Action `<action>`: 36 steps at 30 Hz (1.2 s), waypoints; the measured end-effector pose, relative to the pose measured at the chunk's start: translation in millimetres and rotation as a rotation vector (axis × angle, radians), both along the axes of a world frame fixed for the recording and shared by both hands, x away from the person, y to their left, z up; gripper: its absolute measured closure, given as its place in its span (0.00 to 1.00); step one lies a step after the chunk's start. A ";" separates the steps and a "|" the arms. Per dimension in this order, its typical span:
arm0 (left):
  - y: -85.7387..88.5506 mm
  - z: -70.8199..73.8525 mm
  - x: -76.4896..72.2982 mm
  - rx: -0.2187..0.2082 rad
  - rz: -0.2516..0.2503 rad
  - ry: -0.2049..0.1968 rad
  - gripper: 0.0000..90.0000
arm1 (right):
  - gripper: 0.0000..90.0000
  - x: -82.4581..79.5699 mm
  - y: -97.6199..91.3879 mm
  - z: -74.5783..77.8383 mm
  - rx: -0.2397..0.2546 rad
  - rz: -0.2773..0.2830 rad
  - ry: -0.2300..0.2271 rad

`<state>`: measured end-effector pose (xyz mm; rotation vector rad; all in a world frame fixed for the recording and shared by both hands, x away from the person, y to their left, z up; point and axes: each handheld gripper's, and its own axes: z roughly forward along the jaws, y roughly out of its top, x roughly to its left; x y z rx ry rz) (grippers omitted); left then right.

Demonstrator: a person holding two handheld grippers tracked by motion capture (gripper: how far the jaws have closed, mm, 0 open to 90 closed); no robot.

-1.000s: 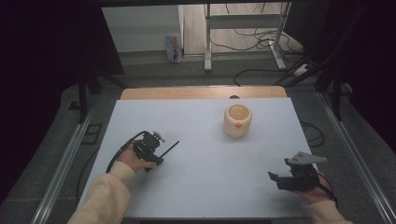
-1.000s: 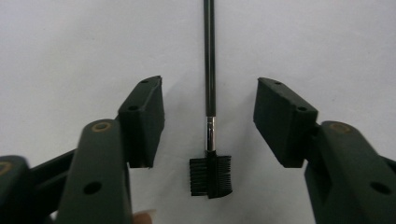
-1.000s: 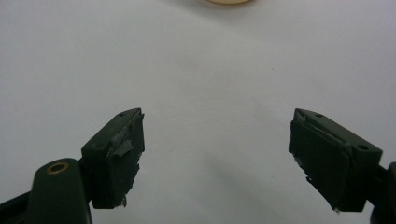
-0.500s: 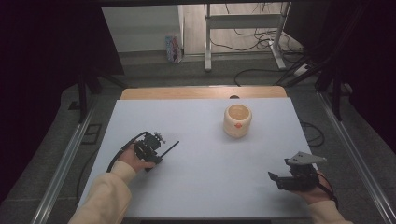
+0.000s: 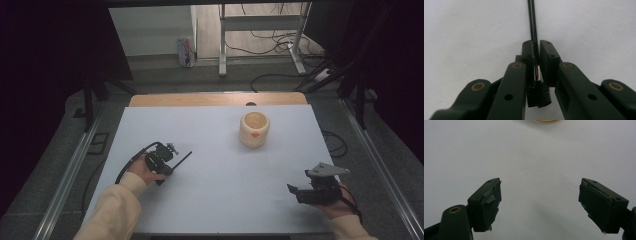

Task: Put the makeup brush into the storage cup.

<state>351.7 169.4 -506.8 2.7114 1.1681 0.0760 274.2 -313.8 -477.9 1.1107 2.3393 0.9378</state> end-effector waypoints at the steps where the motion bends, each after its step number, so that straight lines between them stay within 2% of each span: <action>1: -0.8 0.2 0.2 0.005 0.000 0.002 0.95 | 0.20 0.0 0.0 0.0 -0.001 0.000 0.000; 6: -4.4 0.9 1.5 0.027 0.003 0.011 0.95 | 0.20 -0.2 0.3 0.2 -0.006 0.001 -0.001; 18: -6.5 2.8 2.1 0.038 0.004 0.011 0.96 | 0.20 -0.3 0.3 0.8 -0.005 -0.001 -0.005; 30: -9.2 26.9 1.9 0.029 -0.011 -0.030 0.96 | 0.20 -0.5 0.2 1.2 -0.004 -0.001 -0.010; 36: -11.4 27.2 -0.4 0.032 -0.021 -0.034 0.96 | 0.20 -0.6 0.7 1.3 -0.005 0.001 -0.010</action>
